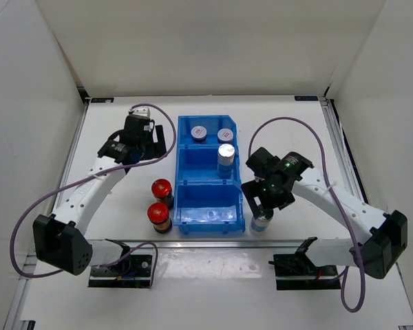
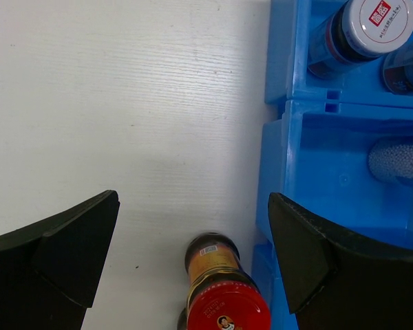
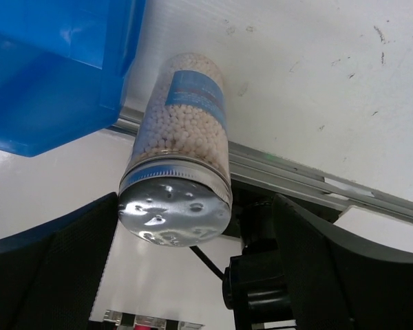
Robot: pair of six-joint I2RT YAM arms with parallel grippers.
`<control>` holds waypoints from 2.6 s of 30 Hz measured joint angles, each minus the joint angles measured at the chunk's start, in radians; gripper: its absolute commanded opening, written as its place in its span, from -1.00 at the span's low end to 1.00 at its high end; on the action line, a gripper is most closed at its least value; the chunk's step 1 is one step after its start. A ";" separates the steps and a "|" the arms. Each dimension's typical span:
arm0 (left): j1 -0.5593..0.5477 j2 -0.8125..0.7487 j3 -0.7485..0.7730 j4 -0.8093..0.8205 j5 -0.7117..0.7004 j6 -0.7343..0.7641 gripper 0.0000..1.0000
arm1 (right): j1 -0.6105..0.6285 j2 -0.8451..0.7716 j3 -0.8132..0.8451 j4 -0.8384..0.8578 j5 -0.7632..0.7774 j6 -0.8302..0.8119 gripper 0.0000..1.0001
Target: Organize the condiment bottles
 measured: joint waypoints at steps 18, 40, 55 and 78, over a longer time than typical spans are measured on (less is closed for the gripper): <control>0.000 -0.002 -0.032 0.013 0.002 -0.001 1.00 | 0.000 0.063 0.007 0.012 -0.019 0.000 -0.84; 0.000 -0.030 -0.050 0.006 -0.005 0.000 1.00 | 0.056 0.554 1.186 -0.117 0.121 -0.189 -1.00; 0.000 -0.049 -0.068 0.005 -0.026 0.004 1.00 | 0.053 0.941 1.336 -0.124 -0.036 -0.233 -0.96; 0.000 -0.089 -0.113 -0.010 0.005 -0.007 1.00 | 0.011 1.133 1.508 -0.121 0.001 -0.135 1.00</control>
